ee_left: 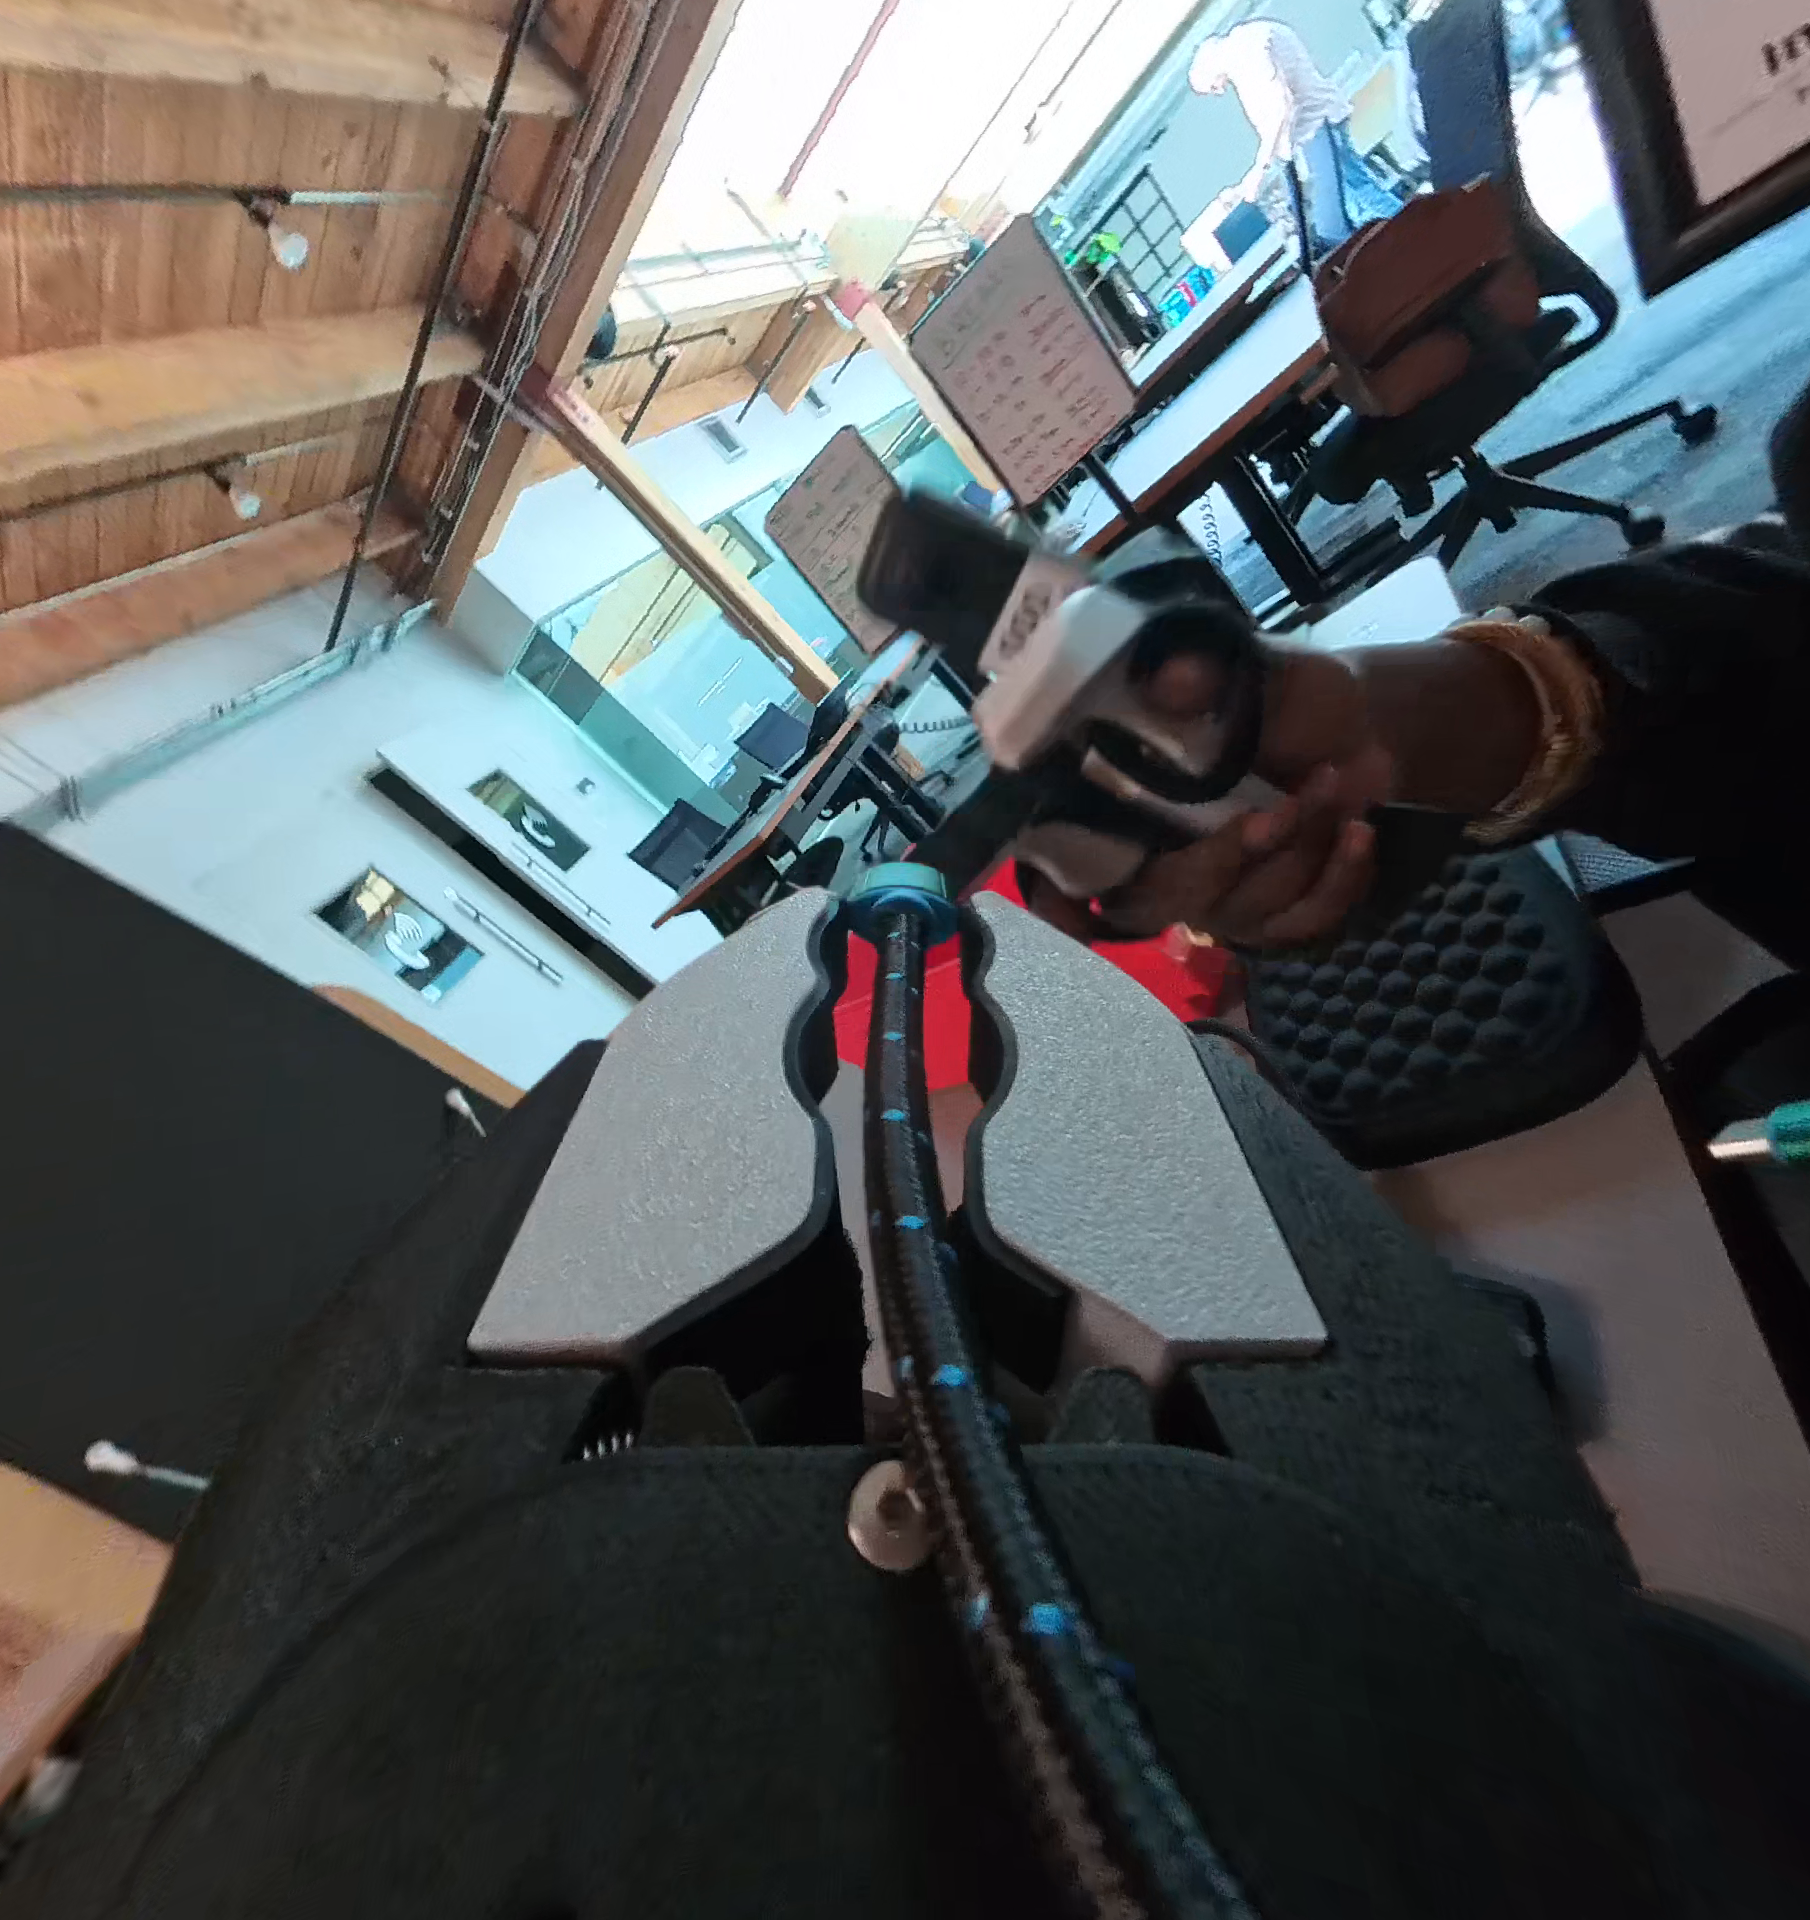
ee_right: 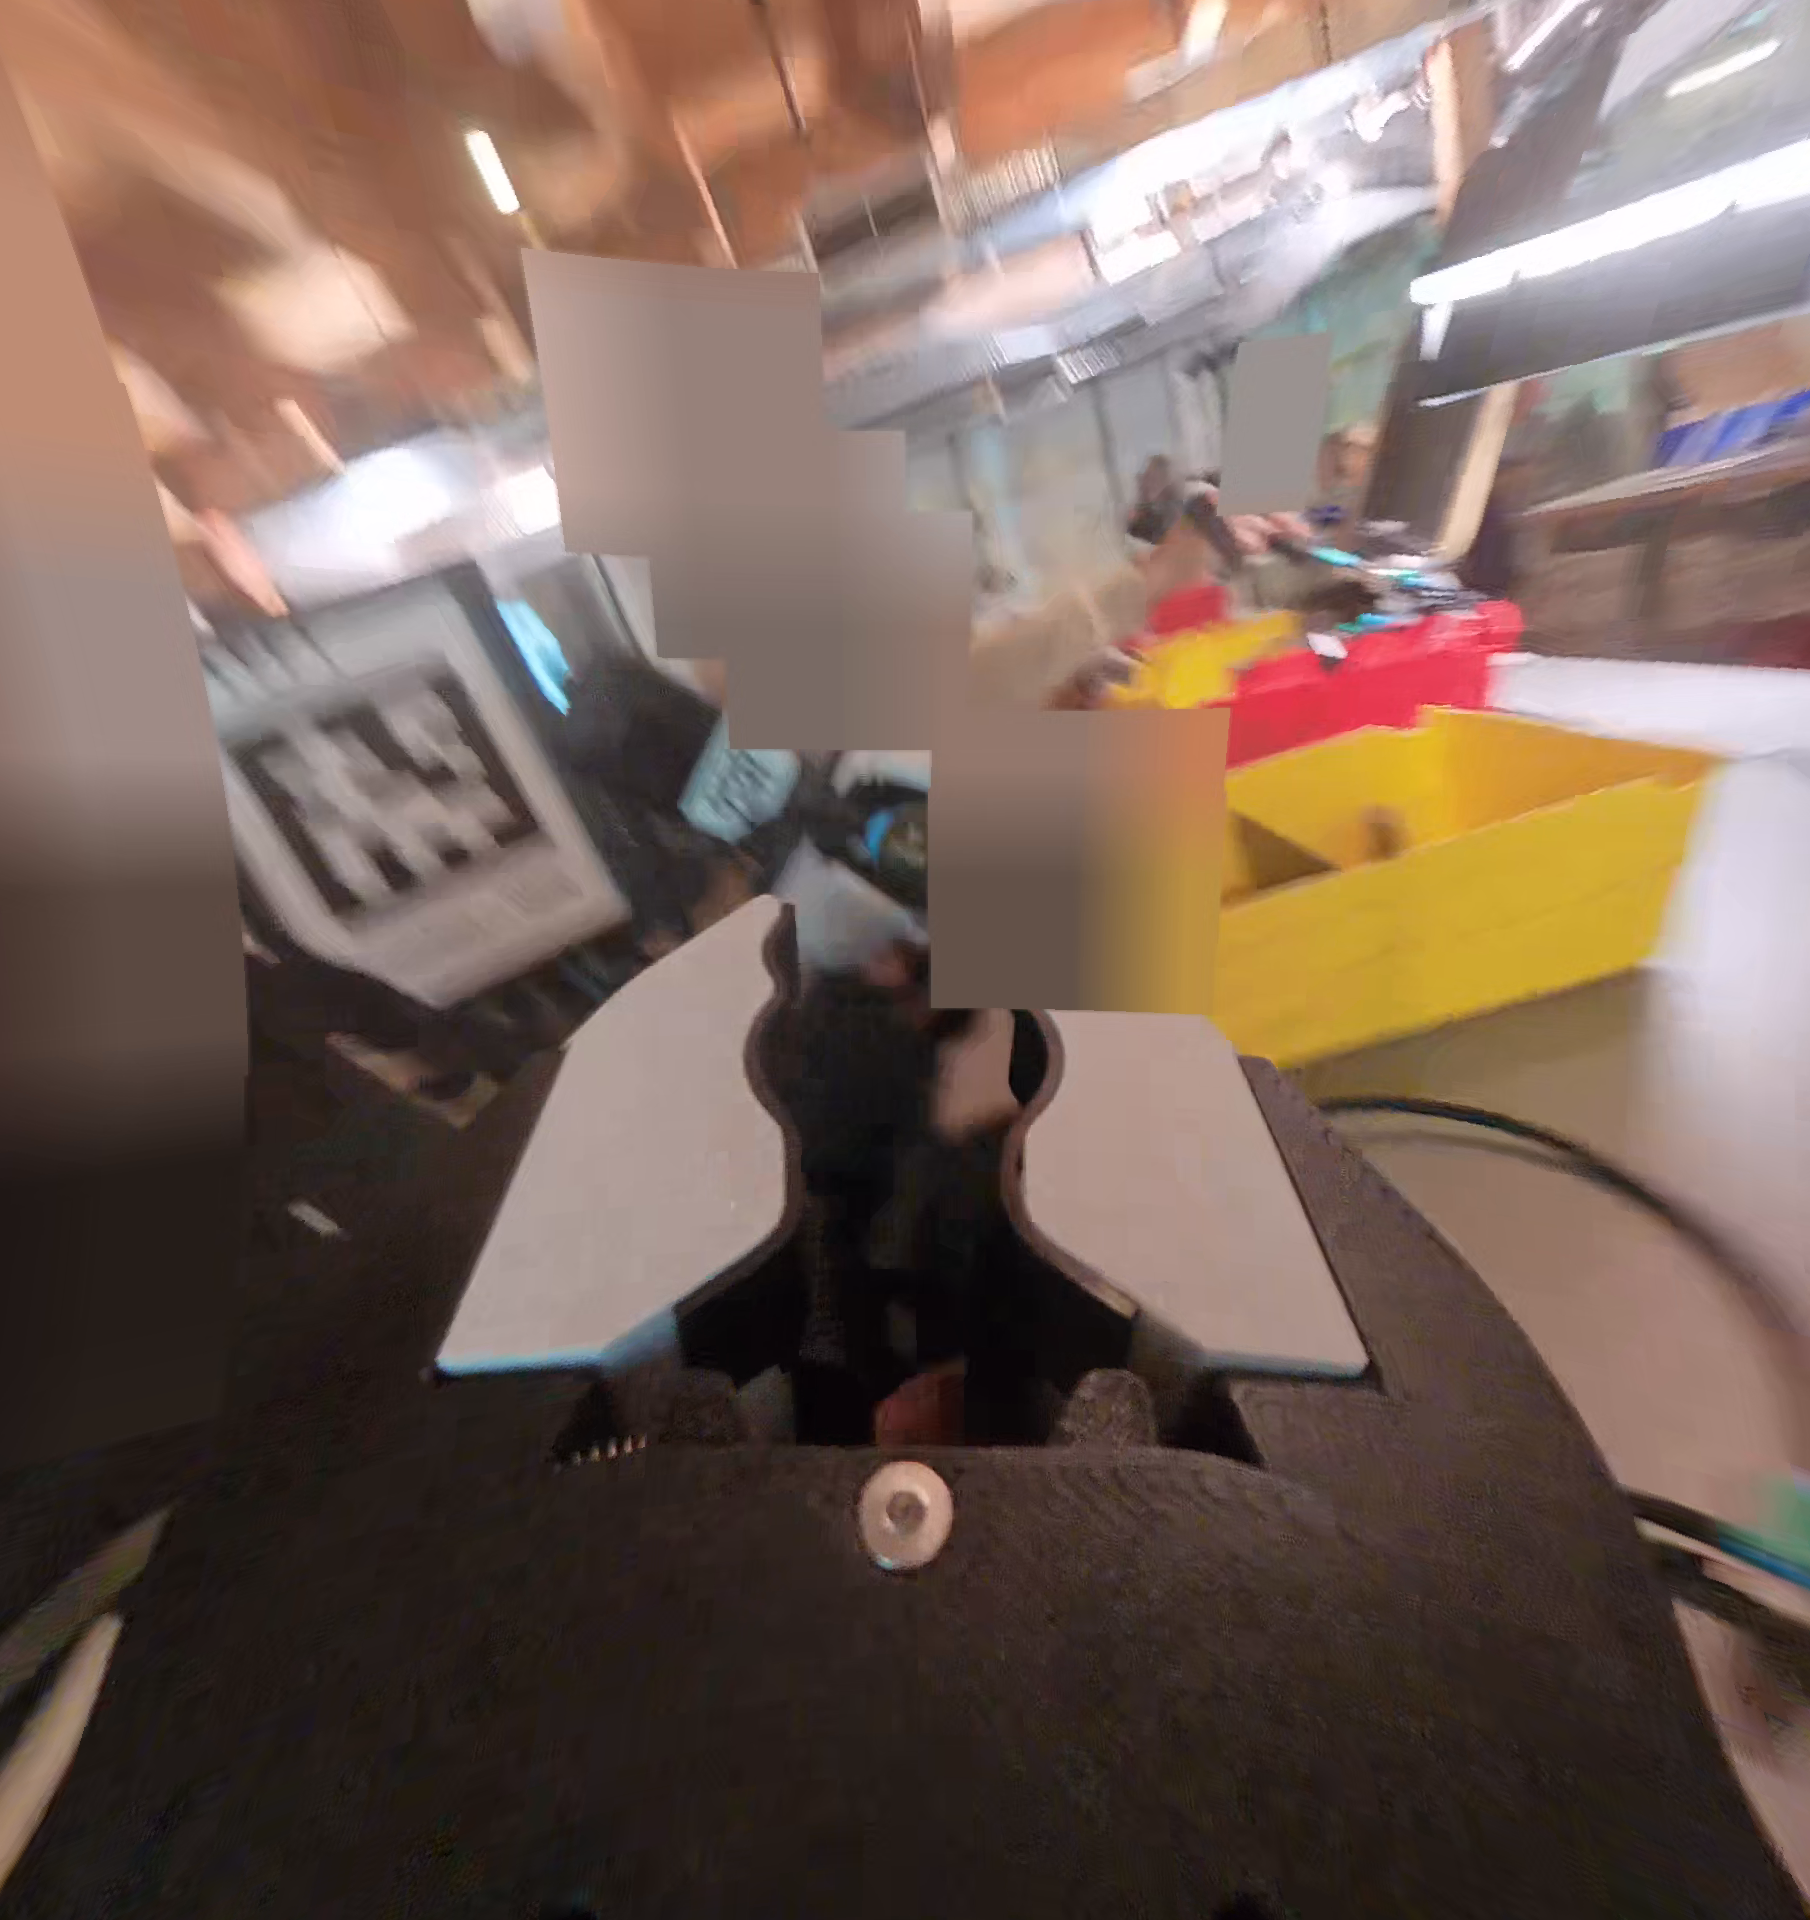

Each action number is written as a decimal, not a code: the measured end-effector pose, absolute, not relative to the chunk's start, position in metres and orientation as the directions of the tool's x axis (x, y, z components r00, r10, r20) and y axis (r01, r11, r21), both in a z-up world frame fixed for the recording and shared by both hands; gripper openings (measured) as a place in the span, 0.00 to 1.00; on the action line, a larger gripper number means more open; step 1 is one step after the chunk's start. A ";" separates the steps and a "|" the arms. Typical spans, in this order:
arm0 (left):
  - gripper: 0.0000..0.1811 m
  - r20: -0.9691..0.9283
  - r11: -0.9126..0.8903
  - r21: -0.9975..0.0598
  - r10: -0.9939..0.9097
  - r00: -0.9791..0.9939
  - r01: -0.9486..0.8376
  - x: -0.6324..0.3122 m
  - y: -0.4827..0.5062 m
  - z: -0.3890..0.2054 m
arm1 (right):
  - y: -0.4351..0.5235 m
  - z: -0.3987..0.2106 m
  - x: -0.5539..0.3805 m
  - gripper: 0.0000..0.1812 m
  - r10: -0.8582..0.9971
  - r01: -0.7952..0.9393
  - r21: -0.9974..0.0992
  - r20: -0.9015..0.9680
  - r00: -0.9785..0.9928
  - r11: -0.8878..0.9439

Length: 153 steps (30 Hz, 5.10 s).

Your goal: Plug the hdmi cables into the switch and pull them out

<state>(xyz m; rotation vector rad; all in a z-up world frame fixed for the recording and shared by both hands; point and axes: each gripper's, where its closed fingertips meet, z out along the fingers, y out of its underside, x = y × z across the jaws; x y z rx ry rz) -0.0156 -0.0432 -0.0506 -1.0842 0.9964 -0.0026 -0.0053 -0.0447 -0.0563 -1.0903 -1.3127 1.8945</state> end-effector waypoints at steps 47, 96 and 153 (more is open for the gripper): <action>0.11 -0.186 0.080 -0.977 -0.777 0.601 -0.199 -0.023 -0.085 -0.175 | -0.030 -0.205 0.002 0.23 0.818 0.266 -0.867 0.238 -0.523 0.422; 0.18 -0.031 0.415 -0.878 -0.543 0.839 0.237 -0.085 -0.078 -0.108 | -0.011 -0.111 -0.025 0.22 0.893 -0.003 -0.920 0.381 -0.241 0.391; 0.15 -0.040 0.429 -0.889 -0.427 0.903 0.163 -0.095 -0.067 -0.114 | 0.256 -0.213 0.194 0.20 0.585 0.691 -0.497 0.380 0.717 -0.525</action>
